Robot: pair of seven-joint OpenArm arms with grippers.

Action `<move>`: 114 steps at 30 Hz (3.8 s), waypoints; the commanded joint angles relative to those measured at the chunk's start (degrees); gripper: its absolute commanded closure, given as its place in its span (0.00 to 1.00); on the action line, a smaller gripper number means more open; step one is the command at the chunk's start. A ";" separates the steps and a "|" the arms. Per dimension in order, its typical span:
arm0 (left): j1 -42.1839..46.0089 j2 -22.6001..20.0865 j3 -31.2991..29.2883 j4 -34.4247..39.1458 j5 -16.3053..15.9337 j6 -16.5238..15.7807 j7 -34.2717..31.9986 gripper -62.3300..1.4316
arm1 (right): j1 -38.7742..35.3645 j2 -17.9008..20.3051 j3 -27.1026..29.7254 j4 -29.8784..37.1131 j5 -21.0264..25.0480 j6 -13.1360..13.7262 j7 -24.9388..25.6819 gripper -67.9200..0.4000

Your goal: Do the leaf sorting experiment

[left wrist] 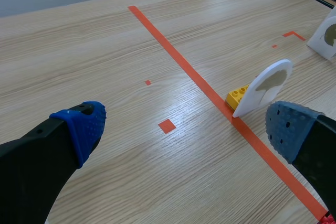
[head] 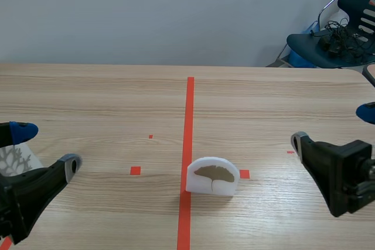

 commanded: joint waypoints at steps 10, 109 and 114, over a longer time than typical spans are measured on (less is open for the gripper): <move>-0.13 -0.04 -0.46 1.36 -0.76 -0.18 -0.79 0.00 | 0.68 5.11 -0.15 -0.17 0.37 0.26 -0.85 0.00; -0.15 -0.02 -0.46 1.36 -0.76 -0.18 -1.03 0.00 | 28.24 -5.81 6.45 -47.15 -14.14 6.43 28.48 0.33; -0.15 -0.02 -0.46 1.36 -0.76 -0.18 -1.05 0.00 | 27.63 -3.43 8.50 -37.83 -10.32 12.98 20.76 0.27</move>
